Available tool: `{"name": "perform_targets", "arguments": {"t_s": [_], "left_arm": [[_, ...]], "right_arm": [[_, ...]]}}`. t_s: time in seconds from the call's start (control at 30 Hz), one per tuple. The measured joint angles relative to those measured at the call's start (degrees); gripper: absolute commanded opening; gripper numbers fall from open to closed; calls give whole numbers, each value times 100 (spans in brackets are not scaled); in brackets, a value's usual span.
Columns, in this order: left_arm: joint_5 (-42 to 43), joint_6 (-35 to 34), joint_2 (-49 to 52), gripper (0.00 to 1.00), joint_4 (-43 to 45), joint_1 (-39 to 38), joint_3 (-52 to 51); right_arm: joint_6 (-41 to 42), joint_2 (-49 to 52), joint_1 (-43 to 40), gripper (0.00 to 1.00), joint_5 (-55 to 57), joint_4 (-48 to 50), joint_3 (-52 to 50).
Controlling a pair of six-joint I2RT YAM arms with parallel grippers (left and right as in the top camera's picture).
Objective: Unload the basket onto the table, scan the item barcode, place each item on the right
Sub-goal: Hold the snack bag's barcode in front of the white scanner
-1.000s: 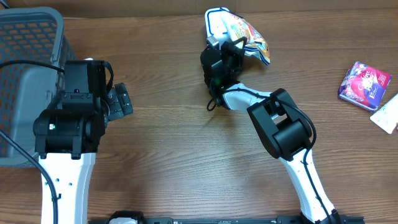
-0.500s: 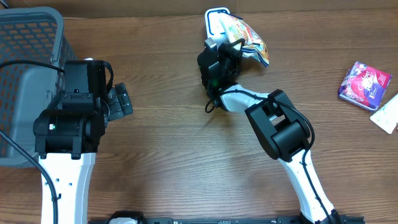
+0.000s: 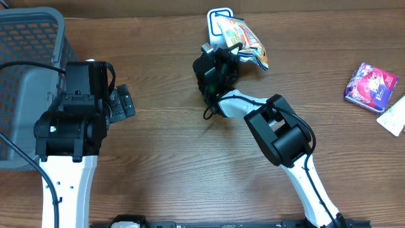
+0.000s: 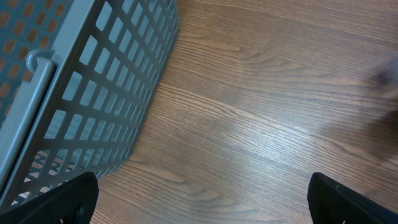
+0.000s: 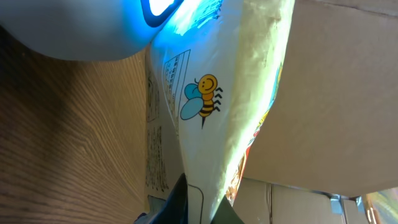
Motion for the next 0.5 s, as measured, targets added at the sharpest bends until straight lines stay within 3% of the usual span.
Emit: {"name": "perform_targets", "arguments": {"t_s": [0.5], "left_arm": [[0, 0, 0, 100, 0, 0, 0]], "right_arm": [[-59, -31, 7, 4, 35, -2, 0]]}}
